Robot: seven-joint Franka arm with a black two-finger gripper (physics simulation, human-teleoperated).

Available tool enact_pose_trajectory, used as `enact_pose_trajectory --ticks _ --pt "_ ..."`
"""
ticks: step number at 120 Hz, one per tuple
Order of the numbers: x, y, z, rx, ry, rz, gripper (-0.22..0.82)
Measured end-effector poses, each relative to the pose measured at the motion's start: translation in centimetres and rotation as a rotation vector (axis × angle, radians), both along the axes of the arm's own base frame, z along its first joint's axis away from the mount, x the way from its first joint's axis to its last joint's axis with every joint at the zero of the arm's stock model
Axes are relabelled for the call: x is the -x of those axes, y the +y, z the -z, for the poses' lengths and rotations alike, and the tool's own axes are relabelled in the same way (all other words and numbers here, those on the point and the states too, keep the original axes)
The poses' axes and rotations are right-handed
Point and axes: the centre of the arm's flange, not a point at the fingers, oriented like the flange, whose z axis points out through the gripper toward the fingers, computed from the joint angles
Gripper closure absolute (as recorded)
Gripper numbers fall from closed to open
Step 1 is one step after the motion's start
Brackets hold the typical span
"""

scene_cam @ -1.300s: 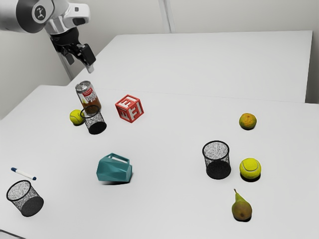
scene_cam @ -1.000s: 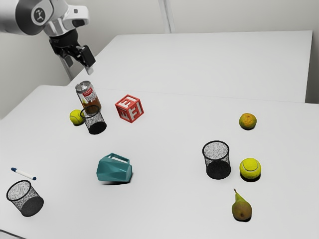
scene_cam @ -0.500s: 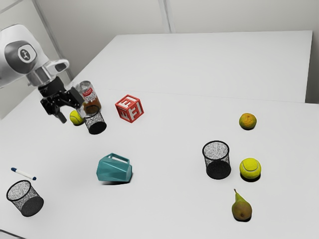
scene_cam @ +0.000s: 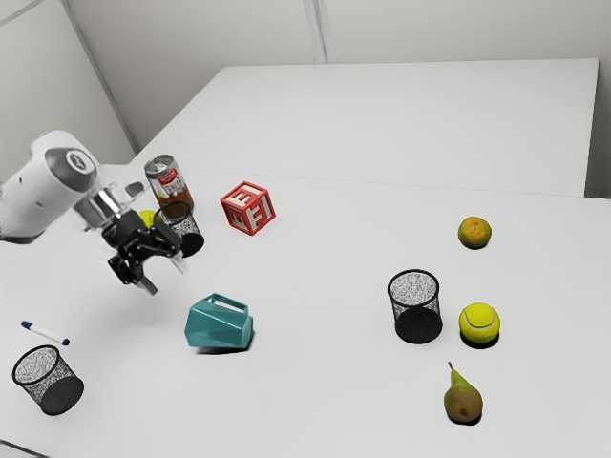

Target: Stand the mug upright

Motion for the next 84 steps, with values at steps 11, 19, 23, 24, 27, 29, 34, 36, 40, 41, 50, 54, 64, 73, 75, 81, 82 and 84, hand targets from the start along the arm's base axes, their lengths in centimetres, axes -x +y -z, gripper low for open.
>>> enact_pose_trajectory --ticks 11,19,23,24,27,29,34,36,40,41,50,54,64,73,75,81,82,84 --pt "-0.2 -0.7 1.8 0.038 0.014 -0.005 0.0" --pt "-0.4 -0.8 2.9 0.063 0.021 -0.015 0.0" --pt "-0.4 -0.9 3.4 0.077 0.024 -0.021 0.0" --pt "-0.4 -0.9 3.5 0.08 0.024 -0.023 0.0" --pt "-0.5 -1.0 3.9 0.091 0.026 -0.028 0.0" --pt "-0.4 -1.1 4.1 0.098 0.028 -0.032 0.0" --pt "-0.2 -1.3 4.8 0.12 0.033 -0.045 0.0" --pt "-0.1 -1.4 5.0 0.129 0.034 -0.05 0.0" --pt "0.1 -1.7 5.3 0.147 0.037 -0.061 0.0" --pt "0.1 -1.8 5.5 0.152 0.038 -0.064 0.0" --pt "0.5 -2.4 6.2 0.191 0.042 -0.088 0.0" --pt "0.5 -2.6 6.5 0.204 0.042 -0.096 0.0" --pt "0.3 -3.3 6.9 0.232 0.04 -0.108 0.0" --pt "-0.1 -4.2 7.4 0.258 0.042 -0.117 0.0" --pt "-0.1 -4.3 7.5 0.263 0.043 -0.119 0.0" --pt "-0.3 -4.8 8.0 0.279 0.047 -0.125 0.0" --pt "-0.3 -4.9 8.0 0.281 0.048 -0.126 0.0" --pt "-0.3 -5.0 8.2 0.285 0.049 -0.128 0.0"
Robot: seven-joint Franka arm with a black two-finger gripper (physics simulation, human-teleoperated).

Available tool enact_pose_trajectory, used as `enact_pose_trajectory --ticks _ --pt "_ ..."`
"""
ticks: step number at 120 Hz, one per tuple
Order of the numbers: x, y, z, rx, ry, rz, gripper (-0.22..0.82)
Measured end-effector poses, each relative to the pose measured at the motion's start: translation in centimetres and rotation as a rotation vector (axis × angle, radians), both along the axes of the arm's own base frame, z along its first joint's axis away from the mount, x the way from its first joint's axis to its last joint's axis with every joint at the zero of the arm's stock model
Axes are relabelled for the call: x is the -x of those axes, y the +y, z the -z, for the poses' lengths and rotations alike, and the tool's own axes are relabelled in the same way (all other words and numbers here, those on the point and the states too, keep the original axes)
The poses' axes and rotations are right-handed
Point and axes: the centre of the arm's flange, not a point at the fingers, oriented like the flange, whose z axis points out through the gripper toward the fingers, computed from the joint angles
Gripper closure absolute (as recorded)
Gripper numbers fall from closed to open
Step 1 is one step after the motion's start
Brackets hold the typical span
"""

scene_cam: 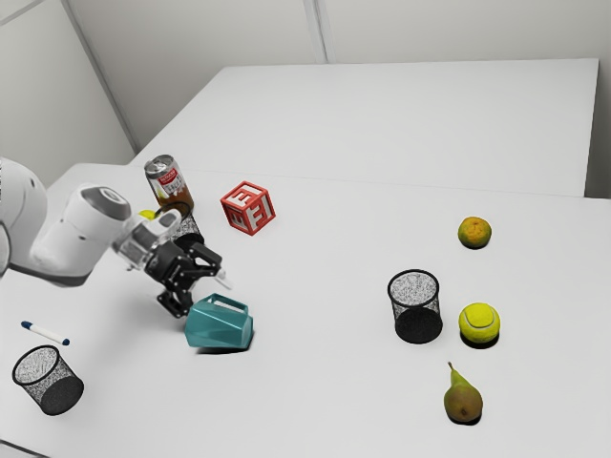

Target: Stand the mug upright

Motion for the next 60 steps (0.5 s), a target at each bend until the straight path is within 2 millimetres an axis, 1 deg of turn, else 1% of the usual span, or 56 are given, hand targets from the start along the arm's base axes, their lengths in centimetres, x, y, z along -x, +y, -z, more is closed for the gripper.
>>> enact_pose_trajectory --ticks 4,7,23,33,45,60 --pt "-0.1 -0.1 0.2 0.006 0.001 -0.004 0.0" --pt "-0.1 -0.1 0.2 0.009 0.001 -0.006 0.03" --pt "-0.5 -0.2 -0.1 0.001 -0.007 -0.006 0.39" --pt "-0.7 -0.3 -0.4 -0.005 -0.011 -0.004 0.54" --pt "-0.9 -0.6 -0.6 -0.008 -0.014 0.003 0.65" --pt "-1.4 -1.5 -1.2 -0.012 -0.017 0.013 0.72"
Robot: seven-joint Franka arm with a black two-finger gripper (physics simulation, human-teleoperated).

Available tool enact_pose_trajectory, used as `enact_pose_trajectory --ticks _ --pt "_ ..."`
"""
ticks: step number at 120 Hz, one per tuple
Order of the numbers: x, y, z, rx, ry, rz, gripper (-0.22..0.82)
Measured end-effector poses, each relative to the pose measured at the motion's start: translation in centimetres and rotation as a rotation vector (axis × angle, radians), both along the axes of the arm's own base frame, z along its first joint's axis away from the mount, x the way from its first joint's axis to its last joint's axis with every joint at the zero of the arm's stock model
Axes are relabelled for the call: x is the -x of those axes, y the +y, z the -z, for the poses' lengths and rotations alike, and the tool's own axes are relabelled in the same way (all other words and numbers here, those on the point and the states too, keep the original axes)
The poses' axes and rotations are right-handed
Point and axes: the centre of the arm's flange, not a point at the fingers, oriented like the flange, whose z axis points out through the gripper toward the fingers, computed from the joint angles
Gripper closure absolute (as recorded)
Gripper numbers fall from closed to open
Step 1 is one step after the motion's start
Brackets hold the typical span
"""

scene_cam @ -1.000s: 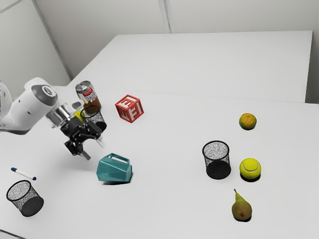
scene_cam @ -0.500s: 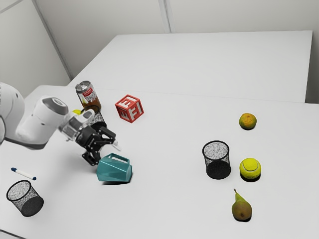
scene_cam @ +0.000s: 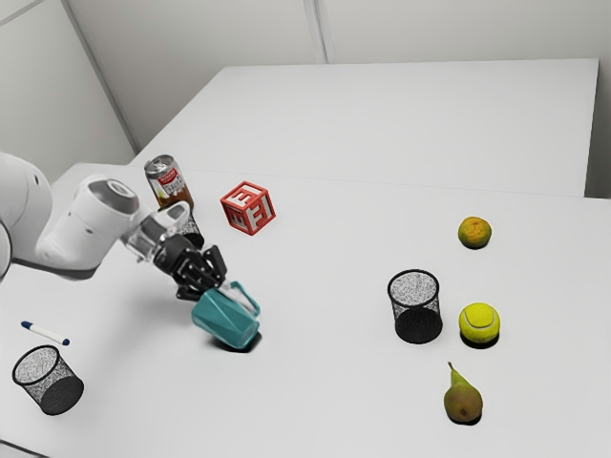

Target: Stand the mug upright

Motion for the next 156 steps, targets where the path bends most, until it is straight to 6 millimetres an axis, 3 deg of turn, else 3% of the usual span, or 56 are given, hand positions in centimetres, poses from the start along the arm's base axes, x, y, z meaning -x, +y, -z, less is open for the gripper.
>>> enact_pose_trajectory --ticks 29,39,63,81,100,129,156 --pt "-1.1 -2.1 -1.8 -0.032 -0.003 0.035 0.77" --pt "-1.3 -3.4 -3.6 -0.086 -0.027 0.086 0.77" --pt "-2.5 -7.5 -8.1 -0.386 -0.141 0.321 0.78" --pt "-3.5 -10.8 -9.7 -0.609 -0.224 0.479 0.79" --pt "-4.2 -12.9 -10.3 -0.748 -0.284 0.542 0.79" --pt "-5.3 -12.4 -10.3 -0.824 -0.33 0.476 0.79" --pt "-6.3 -13.3 -9.7 -0.844 -0.373 0.422 0.79"
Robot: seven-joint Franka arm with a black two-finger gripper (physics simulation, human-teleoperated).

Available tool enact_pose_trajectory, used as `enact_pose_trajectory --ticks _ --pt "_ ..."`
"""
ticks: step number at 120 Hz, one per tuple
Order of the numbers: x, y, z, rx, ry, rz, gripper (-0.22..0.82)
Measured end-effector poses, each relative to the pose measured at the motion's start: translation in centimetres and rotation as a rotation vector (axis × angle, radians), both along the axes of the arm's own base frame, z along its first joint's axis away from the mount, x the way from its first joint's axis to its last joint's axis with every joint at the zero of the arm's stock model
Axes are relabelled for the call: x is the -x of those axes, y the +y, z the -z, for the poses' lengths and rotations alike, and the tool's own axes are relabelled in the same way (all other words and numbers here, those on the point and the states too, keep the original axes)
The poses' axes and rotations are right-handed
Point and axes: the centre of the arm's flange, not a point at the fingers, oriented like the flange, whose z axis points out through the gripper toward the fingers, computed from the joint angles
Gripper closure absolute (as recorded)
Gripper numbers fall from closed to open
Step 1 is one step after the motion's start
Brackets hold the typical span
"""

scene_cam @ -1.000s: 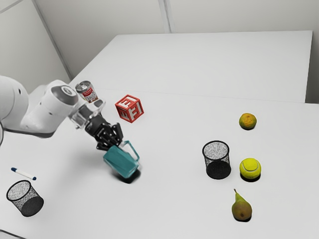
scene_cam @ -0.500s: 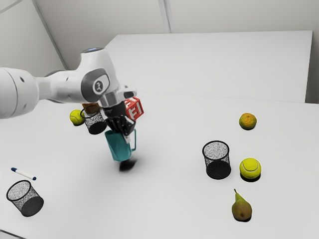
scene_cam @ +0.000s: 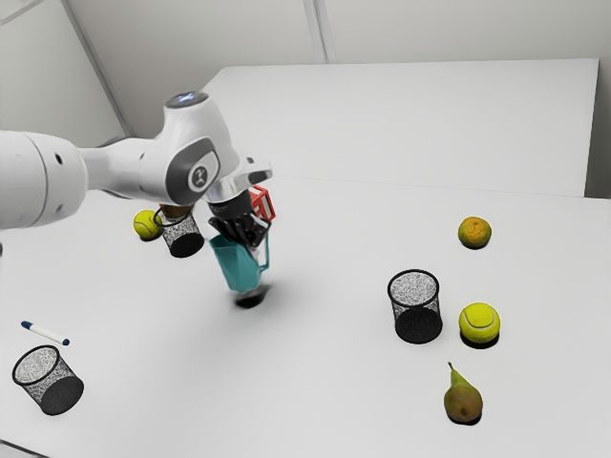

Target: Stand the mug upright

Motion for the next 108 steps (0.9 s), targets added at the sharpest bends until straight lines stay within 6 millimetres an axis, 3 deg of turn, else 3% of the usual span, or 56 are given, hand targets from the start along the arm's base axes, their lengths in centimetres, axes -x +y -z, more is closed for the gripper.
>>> enact_pose_trajectory --ticks 77,97,108 --pt "-1.9 -1.4 2.8 0.001 -0.034 -0.059 0.78" --pt "-1.9 -2.1 2.7 0.009 -0.038 -0.052 0.42" --pt "-1.8 -2.1 1.9 0.012 -0.049 -0.052 0.27"
